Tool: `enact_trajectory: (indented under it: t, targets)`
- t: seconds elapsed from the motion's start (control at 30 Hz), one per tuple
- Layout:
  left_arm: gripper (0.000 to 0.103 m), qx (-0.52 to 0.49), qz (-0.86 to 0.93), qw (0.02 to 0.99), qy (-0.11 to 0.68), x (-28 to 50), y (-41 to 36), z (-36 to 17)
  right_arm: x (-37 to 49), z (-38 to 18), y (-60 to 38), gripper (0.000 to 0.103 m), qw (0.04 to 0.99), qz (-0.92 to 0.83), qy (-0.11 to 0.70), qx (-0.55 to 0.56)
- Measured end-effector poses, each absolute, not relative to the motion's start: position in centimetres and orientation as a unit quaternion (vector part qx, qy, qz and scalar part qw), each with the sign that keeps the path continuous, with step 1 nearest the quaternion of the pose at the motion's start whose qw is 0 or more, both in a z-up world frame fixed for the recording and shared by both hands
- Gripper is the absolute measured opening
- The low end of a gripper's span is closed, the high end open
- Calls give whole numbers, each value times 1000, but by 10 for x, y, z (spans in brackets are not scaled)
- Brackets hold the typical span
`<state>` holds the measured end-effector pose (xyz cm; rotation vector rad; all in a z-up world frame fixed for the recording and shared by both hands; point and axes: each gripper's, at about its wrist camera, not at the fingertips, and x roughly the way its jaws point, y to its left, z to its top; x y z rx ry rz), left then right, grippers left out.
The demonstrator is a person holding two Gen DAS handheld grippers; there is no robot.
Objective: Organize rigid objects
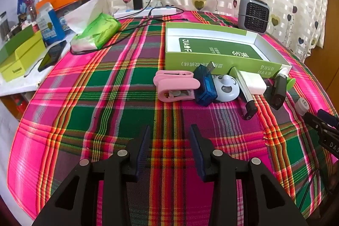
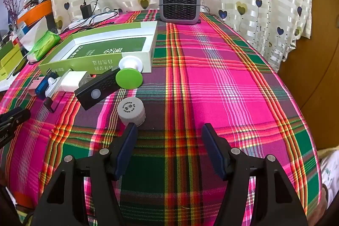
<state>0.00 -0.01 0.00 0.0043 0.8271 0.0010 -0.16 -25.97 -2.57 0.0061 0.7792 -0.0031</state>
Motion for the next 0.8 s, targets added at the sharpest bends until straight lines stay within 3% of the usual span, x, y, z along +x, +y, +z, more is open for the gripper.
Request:
enact_trajectory:
  t: [0.8]
  targets:
    - [36, 2, -2, 915, 404, 0, 0, 0, -1, -26, -260, 64, 924, 3, 381, 3]
